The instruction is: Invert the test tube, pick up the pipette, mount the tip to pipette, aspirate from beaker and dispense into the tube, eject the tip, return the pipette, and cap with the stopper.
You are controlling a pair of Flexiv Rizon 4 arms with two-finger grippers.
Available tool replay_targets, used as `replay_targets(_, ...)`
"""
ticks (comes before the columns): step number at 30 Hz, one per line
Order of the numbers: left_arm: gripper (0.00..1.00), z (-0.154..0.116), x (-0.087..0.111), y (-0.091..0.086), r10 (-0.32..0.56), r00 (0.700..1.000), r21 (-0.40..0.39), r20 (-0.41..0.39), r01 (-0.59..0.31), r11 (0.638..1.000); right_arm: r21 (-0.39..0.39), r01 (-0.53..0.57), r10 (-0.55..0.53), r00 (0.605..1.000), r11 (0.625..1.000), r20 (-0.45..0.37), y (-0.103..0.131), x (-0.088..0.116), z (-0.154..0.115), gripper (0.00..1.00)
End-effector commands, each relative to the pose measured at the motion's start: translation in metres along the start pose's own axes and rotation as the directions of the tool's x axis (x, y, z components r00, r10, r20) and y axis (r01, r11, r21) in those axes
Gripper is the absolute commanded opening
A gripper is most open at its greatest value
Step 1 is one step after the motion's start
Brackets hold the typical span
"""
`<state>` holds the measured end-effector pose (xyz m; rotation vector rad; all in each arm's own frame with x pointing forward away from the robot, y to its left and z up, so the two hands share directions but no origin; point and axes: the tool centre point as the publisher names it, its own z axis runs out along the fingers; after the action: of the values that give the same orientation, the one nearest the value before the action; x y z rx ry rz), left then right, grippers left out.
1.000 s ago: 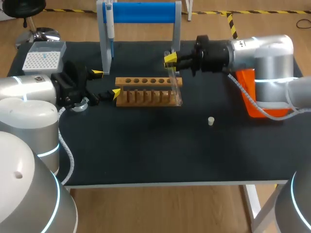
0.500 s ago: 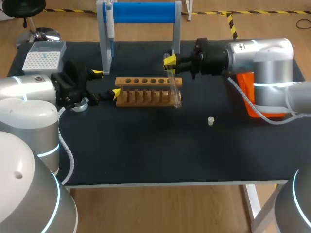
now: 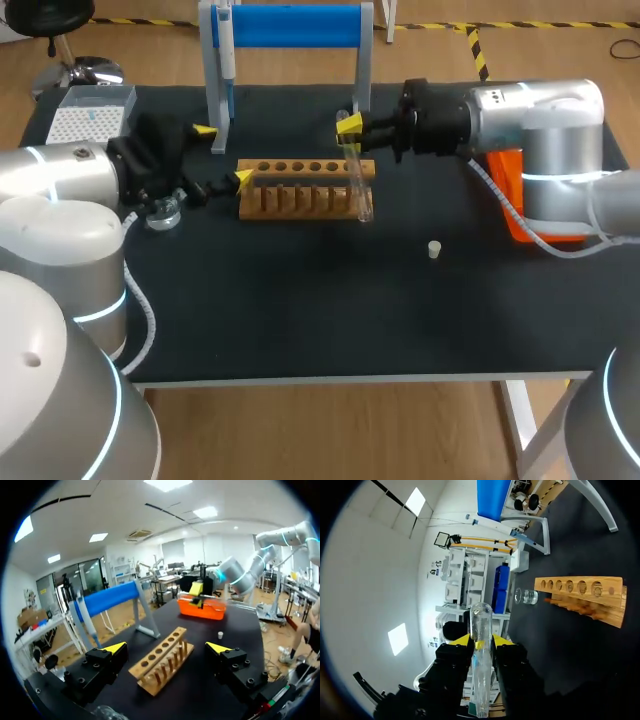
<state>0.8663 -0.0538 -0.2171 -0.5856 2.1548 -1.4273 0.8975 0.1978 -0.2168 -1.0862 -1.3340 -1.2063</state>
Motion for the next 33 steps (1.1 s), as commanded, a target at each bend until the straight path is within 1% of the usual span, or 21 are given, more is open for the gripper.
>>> replay_targets(1, 1.0, -0.004, 0.017, -0.001, 0.401, 0.909, 0.396, 0.115, -0.412, 0.821, 0.0, 0.0, 0.0, 1.0, 1.0, 0.004, -0.001, 0.001, -0.001, 0.0)
replay_targets(2, 1.0, -0.005, 0.021, -0.005, 0.449, 0.886, 0.425, 0.119, -0.454, 0.783, 0.0, 0.0, 0.0, 1.0, 1.0, 0.004, -0.001, 0.001, -0.001, 0.0)
replay_targets(5, 1.0, -0.008, 0.027, -0.012, 0.539, 0.826, 0.495, 0.164, -0.541, 0.68, 0.0, 0.0, 0.0, 1.0, 1.0, 0.004, -0.001, 0.001, -0.001, 0.0)
replay_targets(7, 1.0, -0.01, 0.028, -0.016, 0.584, 0.791, 0.531, 0.182, -0.579, 0.619, 0.0, 0.0, 0.0, 1.0, 1.0, 0.004, -0.001, 0.001, -0.001, 0.0)
replay_targets(8, 1.0, -0.011, 0.028, -0.017, 0.608, 0.769, 0.542, 0.196, -0.602, 0.586, 0.0, 0.0, 0.0, 1.0, 1.0, 0.004, -0.001, 0.001, -0.001, 0.0)
replay_targets(10, 1.0, -0.014, 0.029, -0.021, 0.644, 0.733, 0.582, 0.218, -0.627, 0.517, 0.0, 0.0, 0.0, 1.0, 1.0, 0.004, -0.001, 0.001, -0.001, 0.0)
replay_targets(11, 1.0, -0.017, 0.03, -0.023, 0.665, 0.71, 0.6, 0.231, -0.642, 0.477, 0.0, 0.0, 0.0, 1.0, 1.0, 0.004, -0.001, 0.001, -0.001, 0.0)
replay_targets(12, 1.0, -0.021, 0.032, -0.027, 0.694, 0.669, 0.623, 0.265, -0.668, 0.407, 0.0, 0.0, 0.0, 1.0, 1.0, 0.004, -0.001, 0.001, -0.001, 0.0)
replay_targets(13, 1.0, -0.025, 0.035, -0.03, 0.719, 0.628, 0.602, 0.297, -0.708, 0.369, 0.0, 0.0, 0.0, 1.0, 1.0, 0.004, -0.001, 0.001, -0.001, 0.0)
replay_targets(14, 1.0, -0.026, 0.035, -0.032, 0.728, 0.603, 0.555, 0.326, -0.746, 0.369, 0.0, 0.0, 0.0, 1.0, 1.0, 0.004, -0.001, 0.001, -0.001, 0.0)
replay_targets(15, 1.0, -0.026, 0.033, -0.033, 0.691, 0.644, 0.574, 0.329, -0.718, 0.395, 0.0, 0.0, 0.0, 1.0, 1.0, 0.004, -0.001, 0.001, -0.001, 0.0)
replay_targets(25, 1.0, -0.026, 0.033, -0.033, 0.691, 0.644, 0.574, 0.329, -0.718, 0.395, 0.0, 0.0, 0.0, 1.0, 1.0, 0.004, -0.001, 0.001, -0.001, 0.0)
replay_targets(26, 1.0, -0.024, 0.036, -0.033, 0.693, 0.584, 0.595, 0.422, -0.755, 0.275, 0.0, 0.0, 0.0, 1.0, 1.0, 0.004, -0.001, 0.001, -0.001, 0.0)
replay_targets(27, 1.0, -0.025, 0.04, -0.033, 0.696, 0.53, 0.592, 0.485, -0.784, 0.185, 0.0, 0.0, 0.0, 1.0, 1.0, 0.004, -0.001, 0.001, -0.001, 0.0)
replay_targets(28, 1.0, -0.024, 0.042, -0.033, 0.708, 0.484, 0.586, 0.514, -0.801, 0.122, 0.0, 0.0, 0.0, 1.0, 1.0, 0.004, -0.001, 0.001, -0.001, 0.0)
replay_targets(29, 1.0, -0.023, 0.043, -0.033, 0.728, 0.435, 0.575, 0.53, -0.815, 0.069, 0.0, 0.0, 0.0, 1.0, 1.0, 0.004, -0.001, 0.001, -0.001, 0.0)
replay_targets(30, 1.0, -0.023, 0.045, -0.033, 0.739, 0.386, 0.571, 0.552, -0.821, 0.002, 0.0, 0.0, 0.0, 1.0, 1.0, 0.004, -0.001, 0.001, -0.001, 0.0)
replay_targets(32, 1.0, -0.021, 0.05, -0.037, 0.791, 0.252, 0.552, 0.557, -0.824, -0.127, 0.0, 0.0, 0.0, 1.0, 1.0, 0.004, -0.001, 0.001, -0.001, 0.0)
replay_targets(33, 1.0, -0.02, 0.053, -0.039, 0.817, 0.186, 0.546, 0.546, -0.819, -0.178, 0.0, 0.0, 0.0, 1.0, 1.0, 0.004, -0.001, 0.001, -0.001, 0.0)
